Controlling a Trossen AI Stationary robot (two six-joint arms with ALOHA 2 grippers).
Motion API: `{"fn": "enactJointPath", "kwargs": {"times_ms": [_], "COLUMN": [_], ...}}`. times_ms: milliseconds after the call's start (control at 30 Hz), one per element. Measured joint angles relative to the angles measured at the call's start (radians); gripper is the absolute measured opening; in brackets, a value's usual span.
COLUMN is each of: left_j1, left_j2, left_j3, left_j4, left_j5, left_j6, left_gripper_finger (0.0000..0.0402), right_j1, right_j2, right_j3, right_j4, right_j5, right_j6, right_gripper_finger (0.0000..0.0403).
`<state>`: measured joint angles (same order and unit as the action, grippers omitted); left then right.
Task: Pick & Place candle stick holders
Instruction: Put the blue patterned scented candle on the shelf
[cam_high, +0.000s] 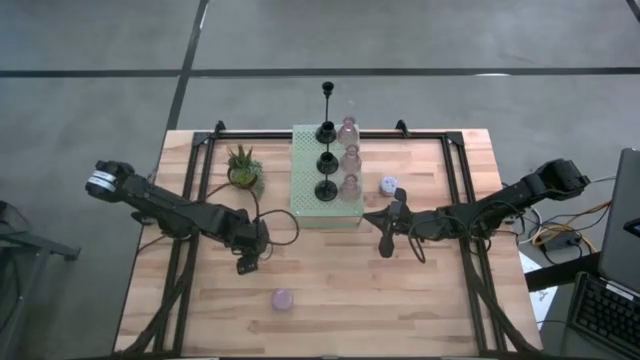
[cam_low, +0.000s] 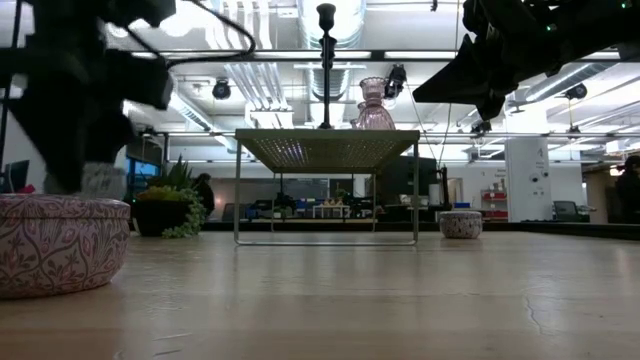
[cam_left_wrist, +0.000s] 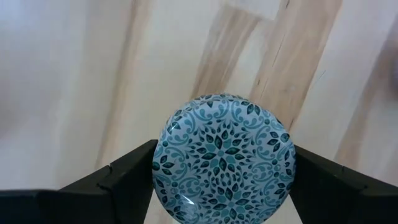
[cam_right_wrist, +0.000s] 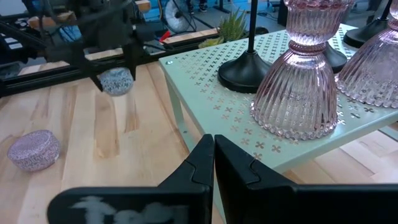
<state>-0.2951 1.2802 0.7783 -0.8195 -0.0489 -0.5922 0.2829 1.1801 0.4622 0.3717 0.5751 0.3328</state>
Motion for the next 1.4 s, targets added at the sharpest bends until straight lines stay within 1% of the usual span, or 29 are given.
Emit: {"fn": "enactJointPath", "kwargs": {"times_ms": [200,400,667,800,933,1067,1167,1267,1400], "left_j1": [0.080,0.215,0.410,0.507,0.618,0.719,0.764,0.790,0.829], "left_j2": [-0.011,-0.011,-0.008,-0.002,0.014,0.062,0.125,0.202,0.315], "left_j3": [0.130,0.258,0.400,0.456,0.504,0.562,0.621,0.704,0.840], "left_j4": [-0.115,-0.165,-0.169,-0.168,-0.161,-0.150,-0.151,-0.150,-0.174], "left_j5": [-0.022,-0.024,-0.025,-0.031,-0.040,-0.040,-0.021,-0.020,-0.036], "left_j6": [0.089,0.192,0.356,0.415,0.438,0.428,0.419,0.403,0.345], "left_gripper_finger": [0.0310,0.0311,0.0312,0.0312,0.0312,0.0312,0.0312,0.0312,0.0312], "right_j1": [0.000,0.000,0.000,0.000,0.000,0.000,0.000,0.000,0.000], "right_j2": [0.000,0.000,0.000,0.000,0.000,0.000,0.000,0.000,0.000], "right_j3": [0.000,0.000,0.000,0.000,0.000,0.000,0.000,0.000,0.000], "right_j4": [0.000,0.000,0.000,0.000,0.000,0.000,0.000,0.000,0.000], "right_j5": [0.000,0.000,0.000,0.000,0.000,0.000,0.000,0.000,0.000], "right_j6": [0.000,0.000,0.000,0.000,0.000,0.000,0.000,0.000,0.000], "right_gripper_finger": [0.0008,0.0008,0.0008,0.0008,0.0008,0.0008,0.0008,0.0008,0.0008]}}
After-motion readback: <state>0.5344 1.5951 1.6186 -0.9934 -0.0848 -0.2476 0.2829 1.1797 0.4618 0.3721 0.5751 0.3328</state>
